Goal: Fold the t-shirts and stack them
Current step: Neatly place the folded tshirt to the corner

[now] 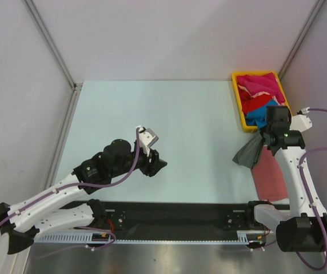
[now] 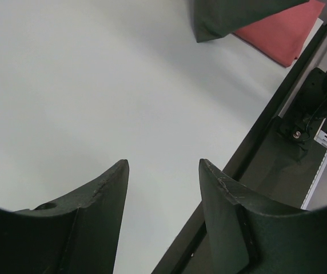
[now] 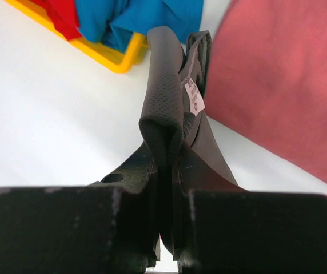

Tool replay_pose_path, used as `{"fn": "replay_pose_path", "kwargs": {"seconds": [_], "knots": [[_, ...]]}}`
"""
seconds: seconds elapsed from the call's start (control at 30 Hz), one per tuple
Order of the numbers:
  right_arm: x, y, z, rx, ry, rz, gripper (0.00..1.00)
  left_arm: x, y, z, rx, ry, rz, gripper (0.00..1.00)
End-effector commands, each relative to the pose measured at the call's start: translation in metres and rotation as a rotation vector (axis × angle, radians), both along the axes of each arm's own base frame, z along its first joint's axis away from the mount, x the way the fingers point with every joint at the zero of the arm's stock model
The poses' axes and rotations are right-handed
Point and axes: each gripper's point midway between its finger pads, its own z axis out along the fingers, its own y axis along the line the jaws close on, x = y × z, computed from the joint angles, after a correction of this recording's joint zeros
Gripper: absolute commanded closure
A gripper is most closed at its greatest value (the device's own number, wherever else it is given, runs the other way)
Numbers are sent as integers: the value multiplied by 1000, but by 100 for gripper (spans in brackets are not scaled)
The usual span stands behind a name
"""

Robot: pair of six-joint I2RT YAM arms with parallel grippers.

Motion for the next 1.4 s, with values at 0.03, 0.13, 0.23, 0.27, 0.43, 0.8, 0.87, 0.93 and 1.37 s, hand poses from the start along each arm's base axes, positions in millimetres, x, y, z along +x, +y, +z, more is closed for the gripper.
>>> {"fn": "replay_pose_path", "kwargs": {"seconds": [0.03,0.13,0.23,0.27,0.43,0.8,0.87,0.93,1.37], "knots": [[27,-14,46,-5,-156,-74,100,4,-2,8,-31,-25,-4,42],[36,-19,53,-6,-163,-82,100,4,-1,7,-33,-22,-3,42],[38,-26,61,-14,-163,-101,100,5,0,6,-32,-21,0,42],[39,-27,62,-13,-169,-103,100,6,0,5,-31,-20,1,42],[45,-30,61,-4,-177,-102,100,7,-1,6,-41,-16,5,41],[45,-53,59,-5,-183,-121,100,8,-5,3,-41,-2,-5,42],[50,-51,57,16,-190,-127,100,8,-7,5,-47,-1,-8,41],[54,-50,59,42,-216,-142,100,9,-7,4,-45,1,-6,41],[76,-49,82,99,-306,-155,100,11,-7,5,-47,4,-4,41]]}}
